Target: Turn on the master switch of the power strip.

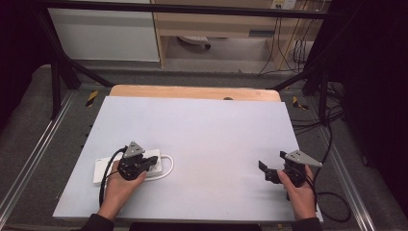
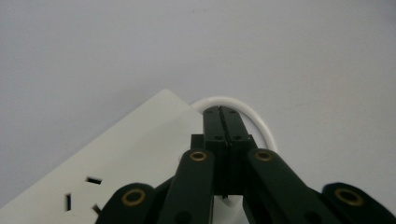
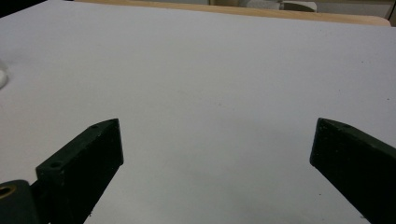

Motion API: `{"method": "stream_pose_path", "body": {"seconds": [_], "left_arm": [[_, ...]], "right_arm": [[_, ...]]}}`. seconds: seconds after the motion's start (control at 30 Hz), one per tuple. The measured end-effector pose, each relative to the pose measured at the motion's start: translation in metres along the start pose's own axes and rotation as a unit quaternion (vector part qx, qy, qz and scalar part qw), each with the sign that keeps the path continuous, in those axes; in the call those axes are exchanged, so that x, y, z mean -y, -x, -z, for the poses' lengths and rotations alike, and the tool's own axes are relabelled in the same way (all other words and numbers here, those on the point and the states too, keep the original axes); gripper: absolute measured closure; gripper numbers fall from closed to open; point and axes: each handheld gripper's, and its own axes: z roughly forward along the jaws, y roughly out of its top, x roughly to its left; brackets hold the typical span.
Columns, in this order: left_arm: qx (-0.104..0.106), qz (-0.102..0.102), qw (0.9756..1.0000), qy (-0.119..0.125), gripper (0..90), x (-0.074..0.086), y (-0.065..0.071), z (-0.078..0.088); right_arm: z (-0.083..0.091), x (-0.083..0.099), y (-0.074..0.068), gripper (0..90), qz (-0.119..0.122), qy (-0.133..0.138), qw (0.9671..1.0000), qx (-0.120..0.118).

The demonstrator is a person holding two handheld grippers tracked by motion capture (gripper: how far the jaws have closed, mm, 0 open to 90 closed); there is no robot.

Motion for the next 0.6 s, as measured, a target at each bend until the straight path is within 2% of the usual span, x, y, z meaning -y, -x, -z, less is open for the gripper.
{"method": "stream_pose_path", "body": {"seconds": [0.1,0.13,0.6], "left_arm": [[0.0,0.0,1.0,0.002,90.0,0.0,0.0,0.0004],[-0.003,0.0,1.0,0.003,86.9,-0.0002,0.0002,0.0003],[-0.007,0.005,0.9998,0.017,75.7,-0.0011,0.0004,0.0017]], "right_arm": [[0.0,0.0,-0.0001,3.2,0.0,0.0,1.0,0.0],[-0.0001,0.0,-0.0001,3.2,0.0,0.0,1.0,0.0],[0.0,0.0,0.0,3.2,0.001,0.0,1.0,0.0]]}}
